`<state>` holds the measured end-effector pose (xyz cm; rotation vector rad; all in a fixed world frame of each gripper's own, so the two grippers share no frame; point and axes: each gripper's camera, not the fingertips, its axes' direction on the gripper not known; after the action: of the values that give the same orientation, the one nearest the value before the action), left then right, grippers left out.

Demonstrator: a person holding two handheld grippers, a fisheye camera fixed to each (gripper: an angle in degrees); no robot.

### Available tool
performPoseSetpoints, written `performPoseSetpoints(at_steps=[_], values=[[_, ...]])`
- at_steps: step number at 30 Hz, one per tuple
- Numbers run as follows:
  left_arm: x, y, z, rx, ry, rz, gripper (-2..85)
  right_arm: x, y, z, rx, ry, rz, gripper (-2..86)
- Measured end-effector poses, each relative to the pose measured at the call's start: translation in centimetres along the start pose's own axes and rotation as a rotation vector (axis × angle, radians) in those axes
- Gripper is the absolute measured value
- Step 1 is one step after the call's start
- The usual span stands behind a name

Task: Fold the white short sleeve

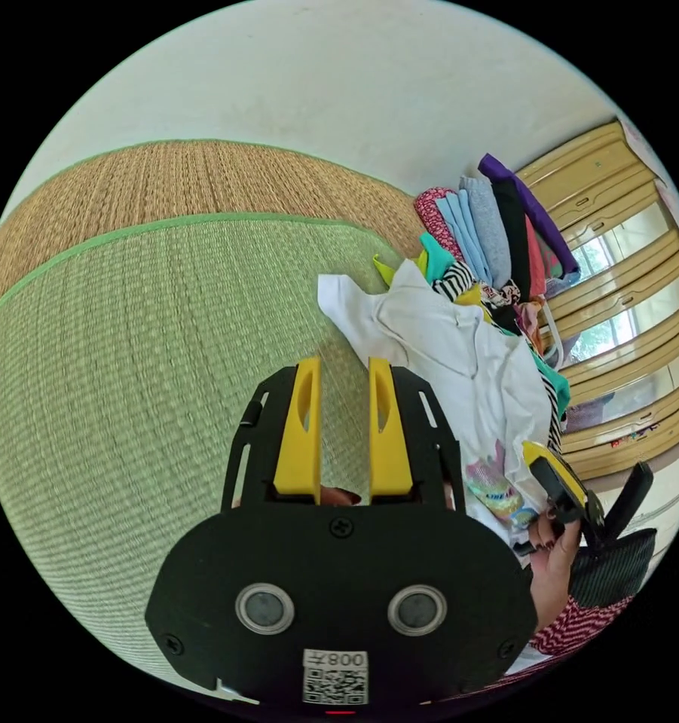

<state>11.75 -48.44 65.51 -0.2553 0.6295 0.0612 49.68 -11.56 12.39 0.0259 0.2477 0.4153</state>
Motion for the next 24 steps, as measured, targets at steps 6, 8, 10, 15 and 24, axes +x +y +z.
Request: performPoseSetpoints(at_steps=[6, 8, 10, 15, 24], values=[[1.1, -0.7, -0.3, -0.017, -0.003, -0.027, 4.3, 2.4, 1.2, -2.3, 0.026, -0.069, 0.012, 0.0], [1.6, 0.3, -1.7, -0.004, -0.009, -0.011, 3.0, 3.1, 1.5, -3.2, 0.032, -0.084, 0.012, 0.0], [2.1, 2.5, -4.6, 0.026, 0.017, 0.003, 2.2, 3.9, 1.8, -4.3, 0.045, -0.109, 0.018, 0.0], [2.2, 8.7, -14.9, 0.15, 0.116, -0.007, 1.4, 7.1, 2.7, -10.0, 0.117, -0.186, 0.043, 0.0], [5.4, 23.0, -38.4, 0.364, 0.147, 0.007, 1.2, 12.3, 4.3, -24.6, 0.294, -0.338, 0.077, 0.0]])
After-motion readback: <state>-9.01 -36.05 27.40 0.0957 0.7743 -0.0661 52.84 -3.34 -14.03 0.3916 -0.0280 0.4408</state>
